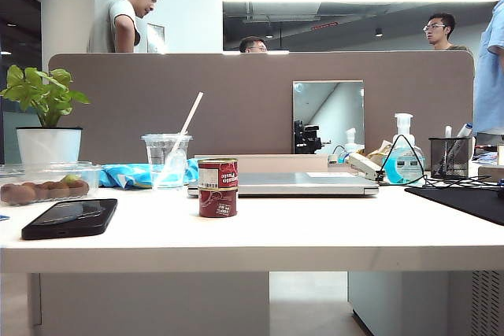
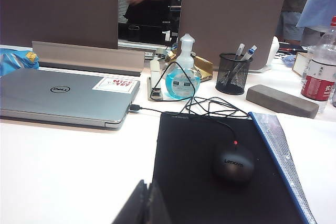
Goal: Stack a can of tomatoes on the right onto the can of tomatoes on the left.
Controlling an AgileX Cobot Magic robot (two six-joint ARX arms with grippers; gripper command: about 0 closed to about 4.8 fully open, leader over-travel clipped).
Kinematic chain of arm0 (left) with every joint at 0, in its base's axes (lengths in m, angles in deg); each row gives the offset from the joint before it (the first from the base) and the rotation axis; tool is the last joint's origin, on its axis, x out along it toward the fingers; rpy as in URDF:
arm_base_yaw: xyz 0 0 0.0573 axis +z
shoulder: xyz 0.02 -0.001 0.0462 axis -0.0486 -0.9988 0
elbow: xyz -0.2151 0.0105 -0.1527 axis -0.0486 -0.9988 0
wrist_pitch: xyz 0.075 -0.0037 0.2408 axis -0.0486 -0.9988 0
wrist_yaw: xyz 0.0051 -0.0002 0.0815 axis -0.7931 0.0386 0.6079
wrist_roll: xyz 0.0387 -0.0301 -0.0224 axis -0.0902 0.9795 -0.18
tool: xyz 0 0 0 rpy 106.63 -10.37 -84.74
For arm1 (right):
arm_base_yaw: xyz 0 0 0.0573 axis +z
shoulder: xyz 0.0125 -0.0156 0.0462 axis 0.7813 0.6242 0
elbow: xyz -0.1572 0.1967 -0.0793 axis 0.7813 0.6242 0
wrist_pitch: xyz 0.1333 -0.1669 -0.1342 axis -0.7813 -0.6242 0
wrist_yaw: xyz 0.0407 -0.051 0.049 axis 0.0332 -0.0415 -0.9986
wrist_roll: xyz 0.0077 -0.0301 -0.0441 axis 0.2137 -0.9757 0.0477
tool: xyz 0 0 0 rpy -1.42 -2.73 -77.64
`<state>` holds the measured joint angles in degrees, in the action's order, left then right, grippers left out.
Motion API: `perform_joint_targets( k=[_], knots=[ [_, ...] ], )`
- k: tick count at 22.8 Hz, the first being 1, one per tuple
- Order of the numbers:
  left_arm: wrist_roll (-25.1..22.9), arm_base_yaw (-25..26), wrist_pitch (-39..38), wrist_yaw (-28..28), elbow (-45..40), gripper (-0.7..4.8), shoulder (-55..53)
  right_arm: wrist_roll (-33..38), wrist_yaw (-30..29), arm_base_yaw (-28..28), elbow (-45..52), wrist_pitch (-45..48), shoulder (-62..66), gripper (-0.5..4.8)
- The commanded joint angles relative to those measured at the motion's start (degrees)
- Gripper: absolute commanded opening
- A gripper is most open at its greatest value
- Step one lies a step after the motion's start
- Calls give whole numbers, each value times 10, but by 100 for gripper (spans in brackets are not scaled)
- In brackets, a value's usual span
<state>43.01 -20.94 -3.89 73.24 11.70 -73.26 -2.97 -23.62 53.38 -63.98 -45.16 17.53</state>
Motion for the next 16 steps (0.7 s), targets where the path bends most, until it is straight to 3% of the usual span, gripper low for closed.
perform_joint_targets(
  k=[1,6,9,12,13,16],
  knots=[
    [2,0,5,-2,3,-5,1,2,2,0,-3,7,0,-5],
    [2,3,3,1,3,-5,7,2,2,0,-3,7,0,-5],
    [-10,38,-6,-13,0,-5,33,2,2,0,-3,7,0,-5],
    [44,103,2,-62,-23,-5,68,2,2,0,-3,7,0,-5],
    [89,157,38,-85,-59,-5,96,2,0,0,-3,7,0,-5],
    [119,212,104,-86,-121,-4,141,2,1,0,-3,7,0,-5]
  ],
)
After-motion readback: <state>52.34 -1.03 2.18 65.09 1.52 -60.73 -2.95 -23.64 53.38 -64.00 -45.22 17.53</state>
